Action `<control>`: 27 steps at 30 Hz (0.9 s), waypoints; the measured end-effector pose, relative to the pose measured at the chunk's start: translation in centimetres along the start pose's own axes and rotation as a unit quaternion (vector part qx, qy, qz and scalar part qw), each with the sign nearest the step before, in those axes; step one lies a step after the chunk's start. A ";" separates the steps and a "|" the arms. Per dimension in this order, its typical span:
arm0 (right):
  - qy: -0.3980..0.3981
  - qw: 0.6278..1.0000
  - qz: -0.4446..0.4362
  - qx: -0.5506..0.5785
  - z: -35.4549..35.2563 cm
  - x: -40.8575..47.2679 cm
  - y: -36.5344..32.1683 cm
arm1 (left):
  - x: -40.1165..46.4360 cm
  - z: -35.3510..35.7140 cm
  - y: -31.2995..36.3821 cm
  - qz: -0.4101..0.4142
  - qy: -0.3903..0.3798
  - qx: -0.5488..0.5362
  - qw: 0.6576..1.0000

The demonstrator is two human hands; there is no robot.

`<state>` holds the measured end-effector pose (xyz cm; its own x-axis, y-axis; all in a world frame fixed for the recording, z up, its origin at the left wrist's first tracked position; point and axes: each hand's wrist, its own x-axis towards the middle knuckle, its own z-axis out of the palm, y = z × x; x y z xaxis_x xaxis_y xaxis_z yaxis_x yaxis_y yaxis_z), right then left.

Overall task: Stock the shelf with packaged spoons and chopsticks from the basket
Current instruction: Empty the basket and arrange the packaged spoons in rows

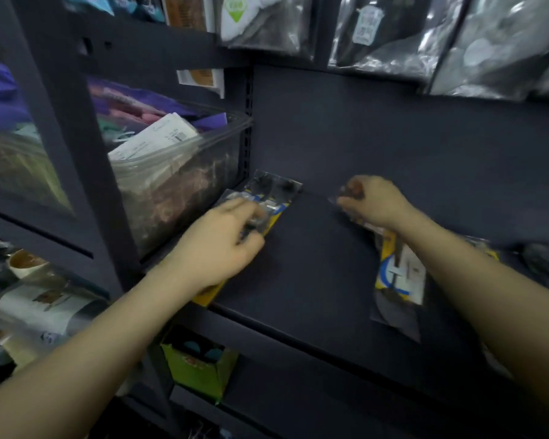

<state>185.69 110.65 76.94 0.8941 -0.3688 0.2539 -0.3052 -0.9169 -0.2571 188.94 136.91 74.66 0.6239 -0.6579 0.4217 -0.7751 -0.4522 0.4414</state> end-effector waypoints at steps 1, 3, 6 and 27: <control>-0.054 0.998 0.028 0.009 -0.1 -0.3 1.4 | 0.8 0.6 0.9 -0.009 0.012 -0.037 0.999; -0.119 0.990 0.045 0.065 0.1 -0.5 3.0 | 2.6 1.9 2.5 -0.047 0.010 -0.119 0.992; -0.103 0.989 0.021 0.102 0.0 0.5 3.6 | 5.1 3.9 4.3 -0.093 -0.026 -0.195 0.976; 0.004 0.984 -0.124 0.128 -4.8 -5.9 5.1 | 13.0 7.2 6.5 -0.108 0.138 -0.357 0.918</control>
<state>177.22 107.38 78.63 0.9276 -0.1413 0.3457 0.0150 -0.9107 -0.4127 191.31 121.09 77.36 0.8328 -0.3779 0.4046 -0.4295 0.0200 0.9028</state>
